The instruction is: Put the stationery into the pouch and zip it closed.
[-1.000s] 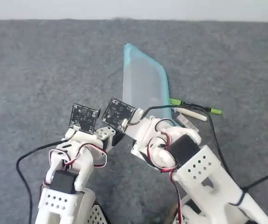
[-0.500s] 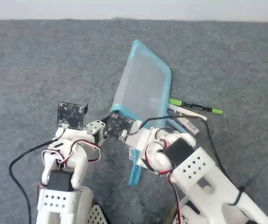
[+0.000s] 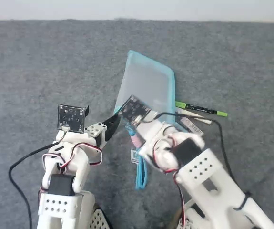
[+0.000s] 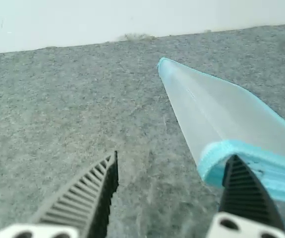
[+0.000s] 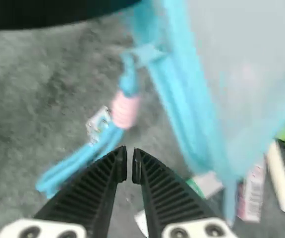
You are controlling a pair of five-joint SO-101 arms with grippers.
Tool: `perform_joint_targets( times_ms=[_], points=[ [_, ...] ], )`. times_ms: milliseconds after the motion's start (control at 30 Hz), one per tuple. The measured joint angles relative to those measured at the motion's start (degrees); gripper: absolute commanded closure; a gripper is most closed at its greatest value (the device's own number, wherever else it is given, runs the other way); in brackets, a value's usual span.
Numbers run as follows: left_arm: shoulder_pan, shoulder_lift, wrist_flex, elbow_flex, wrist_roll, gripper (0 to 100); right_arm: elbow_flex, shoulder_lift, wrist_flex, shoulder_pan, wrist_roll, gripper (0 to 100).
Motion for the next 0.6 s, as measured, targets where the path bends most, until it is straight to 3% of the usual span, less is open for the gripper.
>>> perform_joint_targets(
  times_ms=[133, 267, 600],
  points=[
    [-0.09, 0.0, 0.0, 0.0, 0.0, 68, 4.92, 0.0, -6.15, -2.9, -0.35, 77.8],
    [-0.09, 0.0, 0.0, 0.0, 0.0, 68, 8.62, 0.0, -10.99, -3.34, -0.53, 69.3],
    [0.0, 0.0, 0.0, 0.0, 0.0, 68, 16.18, 0.09, -28.48, -3.34, -0.7, 78.6]
  ],
)
